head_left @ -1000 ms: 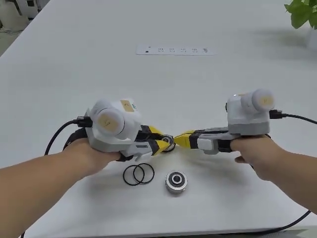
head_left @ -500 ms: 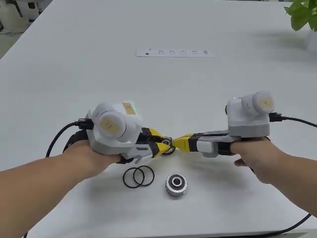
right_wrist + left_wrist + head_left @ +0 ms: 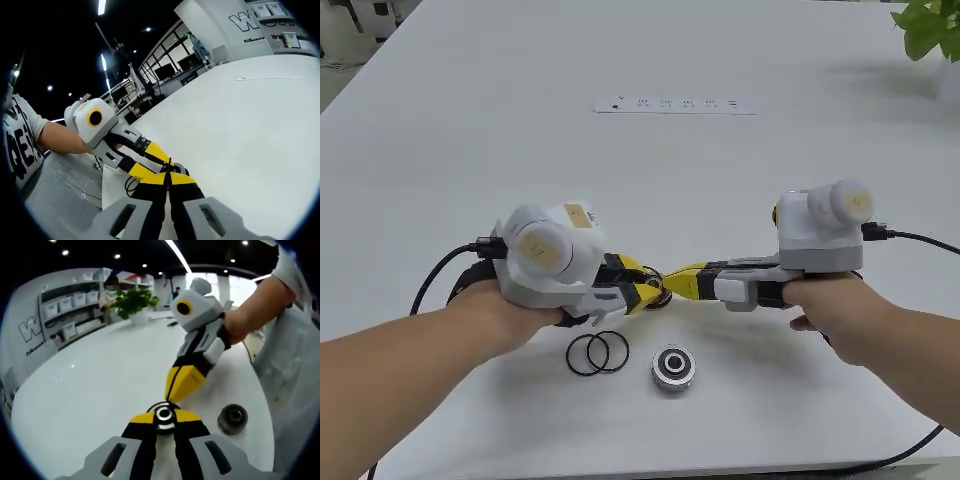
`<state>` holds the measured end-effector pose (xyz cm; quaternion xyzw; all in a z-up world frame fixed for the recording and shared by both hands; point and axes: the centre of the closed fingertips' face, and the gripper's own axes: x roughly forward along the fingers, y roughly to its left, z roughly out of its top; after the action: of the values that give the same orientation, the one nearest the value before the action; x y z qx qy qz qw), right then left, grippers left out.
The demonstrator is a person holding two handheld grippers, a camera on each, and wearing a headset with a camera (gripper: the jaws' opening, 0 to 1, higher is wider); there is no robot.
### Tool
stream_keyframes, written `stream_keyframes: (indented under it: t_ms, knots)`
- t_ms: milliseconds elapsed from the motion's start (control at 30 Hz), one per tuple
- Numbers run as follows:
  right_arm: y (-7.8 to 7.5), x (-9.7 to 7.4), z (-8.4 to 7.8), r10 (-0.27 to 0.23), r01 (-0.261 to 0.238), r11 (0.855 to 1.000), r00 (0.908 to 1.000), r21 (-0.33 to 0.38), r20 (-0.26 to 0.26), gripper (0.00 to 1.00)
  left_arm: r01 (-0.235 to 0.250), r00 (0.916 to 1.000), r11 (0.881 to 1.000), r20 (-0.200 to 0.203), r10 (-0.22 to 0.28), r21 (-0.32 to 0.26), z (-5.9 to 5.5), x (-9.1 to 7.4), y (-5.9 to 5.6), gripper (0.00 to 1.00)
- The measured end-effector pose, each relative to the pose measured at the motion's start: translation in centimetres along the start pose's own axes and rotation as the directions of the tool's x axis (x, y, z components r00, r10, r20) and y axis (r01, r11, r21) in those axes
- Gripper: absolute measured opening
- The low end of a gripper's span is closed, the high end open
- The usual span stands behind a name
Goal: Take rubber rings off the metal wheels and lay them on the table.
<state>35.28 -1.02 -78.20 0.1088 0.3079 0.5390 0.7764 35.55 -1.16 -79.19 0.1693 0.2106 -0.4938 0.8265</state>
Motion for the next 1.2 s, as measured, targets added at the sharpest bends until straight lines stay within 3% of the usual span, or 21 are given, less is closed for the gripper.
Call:
stream_keyframes:
  t_ms: [267, 400, 567, 833, 1200]
  knots:
    - [-0.1, 0.0, 0.1, 0.001, -0.001, 1.000, 1.0000, 0.010, 0.006, 0.00, 0.027, 0.9996, 0.999, 0.001, -0.027, 0.046, 0.2, -0.2, -0.2, 0.14]
    - [-0.2, -0.1, 0.5, 0.003, -0.004, 1.000, 0.9998, 0.020, 0.021, 0.00, 0.043, 0.9987, 0.999, 0.027, -0.044, 0.017, 0.6, -0.8, -0.2, 0.19]
    - [-0.1, -0.4, 0.8, 0.008, -0.009, 0.999, 0.9994, 0.033, 0.032, 0.00, 0.055, 0.9968, 0.998, 0.057, -0.056, 0.020, 1.5, -2.0, -0.4, 0.23]
    - [0.7, -0.4, 1.2, 0.034, -0.036, 0.998, 0.9983, 0.044, 0.047, 0.00, 0.089, 0.9927, 0.996, 0.080, -0.091, 0.021, 1.8, -4.2, -1.2, 0.34]
    - [2.6, 0.2, 1.6, 0.081, -0.083, 0.996, 0.9960, 0.041, 0.037, 0.00, 0.100, 0.9858, 0.995, 0.134, -0.101, 0.009, 2.4, -7.3, -1.5, 0.47]
